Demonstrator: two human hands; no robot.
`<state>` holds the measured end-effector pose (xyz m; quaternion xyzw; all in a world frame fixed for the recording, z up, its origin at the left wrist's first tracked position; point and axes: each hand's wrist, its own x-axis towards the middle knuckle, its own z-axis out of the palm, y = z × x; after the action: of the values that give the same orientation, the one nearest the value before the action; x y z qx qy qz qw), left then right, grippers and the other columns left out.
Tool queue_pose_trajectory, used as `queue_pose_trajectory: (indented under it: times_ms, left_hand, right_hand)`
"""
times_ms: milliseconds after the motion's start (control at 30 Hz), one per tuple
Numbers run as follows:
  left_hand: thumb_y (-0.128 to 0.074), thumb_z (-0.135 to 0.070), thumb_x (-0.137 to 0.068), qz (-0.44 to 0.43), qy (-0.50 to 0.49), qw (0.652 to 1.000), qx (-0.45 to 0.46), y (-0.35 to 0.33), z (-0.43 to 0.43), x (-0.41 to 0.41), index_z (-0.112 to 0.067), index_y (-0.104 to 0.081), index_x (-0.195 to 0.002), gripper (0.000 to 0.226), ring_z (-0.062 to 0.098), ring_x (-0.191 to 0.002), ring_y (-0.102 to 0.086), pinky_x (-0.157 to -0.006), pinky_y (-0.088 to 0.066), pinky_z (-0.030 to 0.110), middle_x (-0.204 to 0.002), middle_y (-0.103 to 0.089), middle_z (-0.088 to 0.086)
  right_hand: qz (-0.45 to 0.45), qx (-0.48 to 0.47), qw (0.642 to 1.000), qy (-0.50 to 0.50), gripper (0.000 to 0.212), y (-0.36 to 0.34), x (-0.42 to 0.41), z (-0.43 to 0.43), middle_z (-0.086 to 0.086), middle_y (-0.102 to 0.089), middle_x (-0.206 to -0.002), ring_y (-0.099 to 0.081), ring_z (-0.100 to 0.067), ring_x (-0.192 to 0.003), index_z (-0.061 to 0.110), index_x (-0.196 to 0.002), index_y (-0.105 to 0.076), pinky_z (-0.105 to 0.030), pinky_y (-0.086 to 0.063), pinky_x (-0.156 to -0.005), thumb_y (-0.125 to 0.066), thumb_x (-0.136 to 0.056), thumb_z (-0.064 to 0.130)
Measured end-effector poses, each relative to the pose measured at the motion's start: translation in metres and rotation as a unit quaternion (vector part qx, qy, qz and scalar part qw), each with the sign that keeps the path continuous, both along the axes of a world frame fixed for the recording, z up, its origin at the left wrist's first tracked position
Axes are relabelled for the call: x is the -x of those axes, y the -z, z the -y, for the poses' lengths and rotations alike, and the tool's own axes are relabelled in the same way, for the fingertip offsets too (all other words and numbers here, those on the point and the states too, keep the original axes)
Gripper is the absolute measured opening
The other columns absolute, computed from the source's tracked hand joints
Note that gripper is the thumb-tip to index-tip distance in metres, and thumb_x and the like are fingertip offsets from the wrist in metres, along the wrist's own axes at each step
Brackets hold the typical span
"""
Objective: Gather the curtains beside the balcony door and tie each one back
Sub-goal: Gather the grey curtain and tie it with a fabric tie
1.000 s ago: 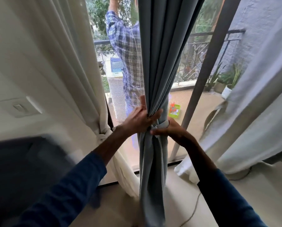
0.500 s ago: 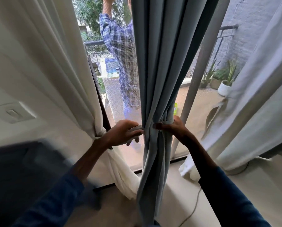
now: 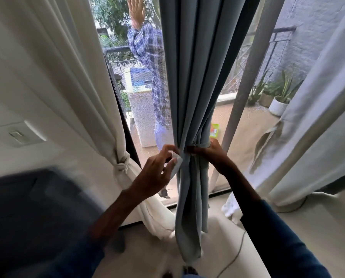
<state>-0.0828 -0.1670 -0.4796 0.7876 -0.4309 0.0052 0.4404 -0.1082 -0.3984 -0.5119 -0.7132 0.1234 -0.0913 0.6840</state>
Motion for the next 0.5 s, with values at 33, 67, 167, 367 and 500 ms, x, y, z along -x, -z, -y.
queue_pose_trajectory:
  times_ms: [33, 67, 167, 367, 500]
  left_hand:
    - [-0.046, -0.007, -0.104, 0.015, 0.017, 1.000, -0.014, 0.003, -0.001, 0.000, -0.013, -0.061, -0.114, 0.019, 0.009, -0.085, -0.065, -0.075, -0.056, 0.023, -0.094, -0.068, -0.008]
    - [-0.043, -0.002, -0.102, 0.021, 0.038, 0.999, -0.028, 0.006, 0.000, 0.000, -0.011, -0.065, -0.113, 0.026, 0.009, -0.096, -0.066, -0.082, -0.056, 0.028, -0.104, -0.069, -0.005]
    - [-0.038, 0.012, -0.083, -0.003, 0.080, 0.995, -0.052, 0.004, 0.002, -0.002, -0.006, -0.068, -0.118, 0.049, 0.012, -0.112, -0.063, -0.090, -0.058, 0.030, -0.120, -0.067, 0.003]
    - [-0.064, -0.010, -0.083, 0.190, 0.041, 0.968, -0.159, 0.002, 0.010, -0.010, -0.021, -0.063, -0.124, 0.043, 0.022, -0.110, -0.061, -0.075, -0.059, 0.037, -0.123, -0.057, 0.001]
    - [-0.071, -0.024, -0.088, 0.311, 0.000, 0.944, -0.113, -0.002, 0.021, -0.012, -0.022, -0.073, -0.102, 0.014, 0.025, -0.101, -0.057, -0.077, -0.052, 0.038, -0.108, -0.054, 0.006]
  right_hand:
    - [0.000, -0.001, 1.000, 0.001, 0.035, 0.000, 0.000, 0.000, -0.005, -0.079, -0.102, -0.075, -0.018, -0.094, 0.010, -0.106, -0.075, -0.029, -0.058, -0.082, -0.089, -0.073, 0.010]
    - [0.001, -0.004, 1.000, 0.000, 0.036, 0.000, 0.001, 0.001, -0.005, -0.079, -0.104, -0.075, -0.020, -0.097, 0.010, -0.107, -0.075, -0.031, -0.059, -0.086, -0.089, -0.074, 0.011]
    - [-0.002, -0.003, 1.000, -0.012, 0.038, 0.000, 0.003, 0.001, -0.004, -0.078, -0.108, -0.073, -0.023, -0.104, 0.013, -0.110, -0.074, -0.034, -0.058, -0.091, -0.088, -0.075, 0.013]
    - [0.022, -0.006, 0.998, -0.062, 0.041, 0.000, 0.008, 0.000, -0.009, -0.075, -0.118, -0.070, -0.026, -0.112, 0.005, -0.123, -0.067, -0.035, -0.057, -0.096, -0.080, -0.085, 0.013]
    - [0.034, 0.026, 0.999, -0.002, 0.068, 0.009, 0.006, -0.006, -0.018, -0.064, -0.130, -0.065, -0.028, -0.120, 0.016, -0.134, -0.047, -0.049, -0.054, -0.102, -0.086, -0.081, 0.034]
